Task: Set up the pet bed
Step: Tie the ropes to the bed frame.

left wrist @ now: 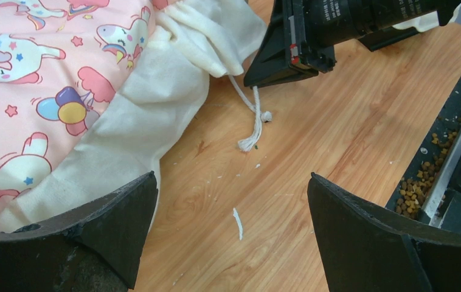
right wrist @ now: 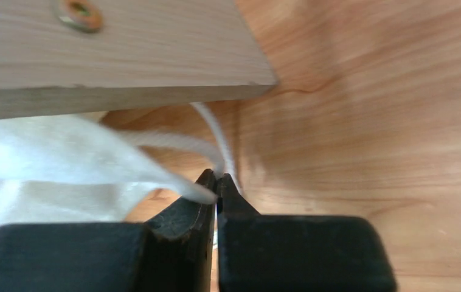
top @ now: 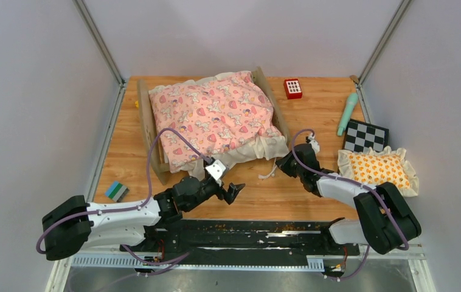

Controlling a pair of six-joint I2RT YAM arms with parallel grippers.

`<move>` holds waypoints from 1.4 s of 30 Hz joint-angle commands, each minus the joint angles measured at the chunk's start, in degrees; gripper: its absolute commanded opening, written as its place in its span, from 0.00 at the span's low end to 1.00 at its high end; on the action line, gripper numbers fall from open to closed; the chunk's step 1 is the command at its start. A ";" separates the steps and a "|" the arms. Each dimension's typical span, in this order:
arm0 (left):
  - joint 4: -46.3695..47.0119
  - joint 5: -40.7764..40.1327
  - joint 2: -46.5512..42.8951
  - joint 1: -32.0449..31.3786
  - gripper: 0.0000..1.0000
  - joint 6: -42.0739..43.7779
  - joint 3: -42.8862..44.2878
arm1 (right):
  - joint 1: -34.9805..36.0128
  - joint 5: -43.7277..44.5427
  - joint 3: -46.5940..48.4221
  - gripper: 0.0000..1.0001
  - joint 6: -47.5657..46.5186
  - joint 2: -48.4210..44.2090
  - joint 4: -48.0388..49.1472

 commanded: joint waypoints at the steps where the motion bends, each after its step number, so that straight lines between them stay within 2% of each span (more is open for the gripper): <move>1: 2.83 -1.34 -0.68 -0.31 0.99 -0.53 -0.89 | -0.09 6.02 -0.77 0.00 -0.91 -0.47 1.06; 7: 3.09 -1.32 -0.51 -0.33 0.99 -1.09 -1.35 | -0.06 4.19 -1.02 0.00 0.75 -1.59 1.32; 14: 1.38 -1.93 -2.75 -0.29 0.99 -0.34 -1.68 | -0.06 -5.73 0.64 0.00 5.92 -4.02 5.63; 18: -0.17 -3.13 -5.60 -0.29 1.00 -0.12 -2.35 | -0.05 -8.37 0.97 0.00 9.81 -4.97 9.35; 23: -1.20 -4.59 -9.09 -0.31 1.00 -0.20 -3.63 | -0.04 -7.90 -1.10 0.00 17.84 -2.56 18.14; 28: -2.61 -4.76 -11.07 -0.29 1.00 -0.15 -3.91 | -0.08 -9.06 -4.11 0.00 25.92 5.68 34.68; 30: -2.91 -4.85 -11.39 -0.29 1.00 -0.12 -4.00 | -0.04 -9.14 -4.22 0.00 26.61 8.82 37.98; 35: -3.50 -4.93 -12.19 -0.29 1.00 -0.11 -4.40 | 0.13 -3.61 -6.22 0.00 22.87 9.99 34.81; 42: -3.09 -5.12 -11.88 -0.29 1.00 -0.03 -5.16 | 1.05 6.98 -6.87 0.01 12.05 2.14 21.29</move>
